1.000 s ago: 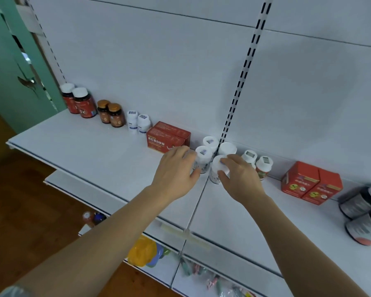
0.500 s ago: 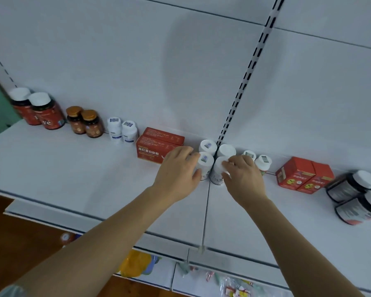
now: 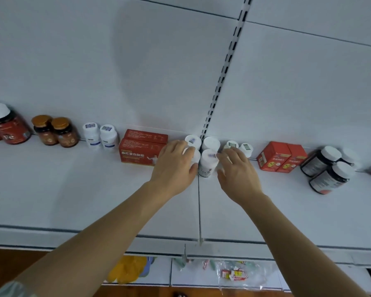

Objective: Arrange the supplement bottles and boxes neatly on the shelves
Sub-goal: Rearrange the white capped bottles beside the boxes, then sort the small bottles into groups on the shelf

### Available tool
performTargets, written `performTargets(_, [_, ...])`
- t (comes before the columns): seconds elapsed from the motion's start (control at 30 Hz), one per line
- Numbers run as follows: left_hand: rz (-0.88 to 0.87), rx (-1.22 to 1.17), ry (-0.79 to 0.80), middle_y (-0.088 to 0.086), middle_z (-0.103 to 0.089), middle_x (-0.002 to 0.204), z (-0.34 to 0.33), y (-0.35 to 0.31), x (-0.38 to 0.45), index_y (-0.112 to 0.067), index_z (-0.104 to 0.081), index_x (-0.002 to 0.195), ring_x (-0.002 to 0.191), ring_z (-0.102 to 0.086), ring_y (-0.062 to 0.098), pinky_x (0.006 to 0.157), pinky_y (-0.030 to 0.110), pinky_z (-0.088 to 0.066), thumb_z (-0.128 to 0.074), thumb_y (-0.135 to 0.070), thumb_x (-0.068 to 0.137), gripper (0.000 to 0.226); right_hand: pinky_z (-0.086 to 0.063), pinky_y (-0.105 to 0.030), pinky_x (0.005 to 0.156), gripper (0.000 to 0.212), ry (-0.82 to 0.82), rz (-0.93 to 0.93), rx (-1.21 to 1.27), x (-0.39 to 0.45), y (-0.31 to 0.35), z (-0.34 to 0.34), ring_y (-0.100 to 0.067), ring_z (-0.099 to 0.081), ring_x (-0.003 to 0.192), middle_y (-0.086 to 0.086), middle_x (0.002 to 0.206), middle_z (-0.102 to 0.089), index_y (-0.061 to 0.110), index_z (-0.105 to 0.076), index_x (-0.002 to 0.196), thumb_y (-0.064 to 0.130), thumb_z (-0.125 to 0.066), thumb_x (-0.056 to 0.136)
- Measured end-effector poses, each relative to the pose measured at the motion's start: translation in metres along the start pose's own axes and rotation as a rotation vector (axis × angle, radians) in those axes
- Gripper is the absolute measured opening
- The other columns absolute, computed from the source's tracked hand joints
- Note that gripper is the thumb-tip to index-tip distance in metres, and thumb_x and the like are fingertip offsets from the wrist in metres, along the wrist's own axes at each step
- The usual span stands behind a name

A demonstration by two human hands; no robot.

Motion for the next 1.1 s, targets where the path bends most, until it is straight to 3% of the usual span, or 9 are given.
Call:
performTargets(0.23, [-0.116, -0.017, -0.044, 0.01, -0.056, 0.126, 0.001, -0.075, 0.014, -0.008, -0.059, 0.123, 0.122, -0.046, 0.032, 0.101, 0.044, -0.039, -0.049, -0.035, 0.093, 0.042, -0.032, -0.048, 0.113, 0.052, 0.011, -0.15, -0.107, -0.057, -0.055, 0.032, -0.036, -0.032, 0.141, -0.016, 0.144, -0.046, 0.007, -0.049, 0.138, 0.034, -0.055, 0.093])
performTargets(0.43, [-0.21, 0.016, -0.029, 0.008, -0.045, 0.144, -0.009, -0.18, 0.02, -0.013, -0.049, 0.135, 0.137, -0.033, 0.029, 0.112, 0.044, -0.029, -0.045, -0.043, 0.096, 0.05, -0.023, -0.046, 0.118, 0.067, 0.011, -0.32, -0.18, -0.126, -0.13, 0.07, -0.033, -0.021, 0.146, -0.015, 0.155, -0.033, 0.011, -0.034, 0.148, 0.052, -0.041, 0.096])
performTargets(0.77, [-0.326, -0.025, -0.043, 0.006, -0.047, 0.14, -0.037, -0.411, 0.024, -0.016, -0.047, 0.138, 0.13, -0.038, 0.028, 0.108, 0.043, -0.033, -0.045, -0.046, 0.095, 0.052, -0.015, -0.044, 0.121, 0.071, 0.022, -0.517, -0.174, -0.276, -0.294, 0.141, -0.03, -0.012, 0.149, -0.011, 0.16, -0.022, 0.015, -0.022, 0.153, 0.058, -0.03, 0.097])
performTargets(1.1, [-0.478, -0.082, 0.054, 0.009, -0.036, 0.153, -0.106, -0.602, 0.061, -0.017, -0.039, 0.146, 0.142, -0.027, 0.029, 0.117, 0.044, -0.024, -0.04, -0.048, 0.098, 0.058, -0.012, -0.043, 0.121, 0.07, 0.057, -0.706, -0.179, -0.383, -0.45, 0.168, -0.028, -0.008, 0.15, -0.007, 0.161, -0.018, 0.018, -0.017, 0.154, 0.059, -0.029, 0.098])
Point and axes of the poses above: each hand's wrist, its own x-axis towards the middle knuckle, its own z-axis out of the back of the hand, y = z × x, the point moved 6 cm from there along x, towards the middle knuckle
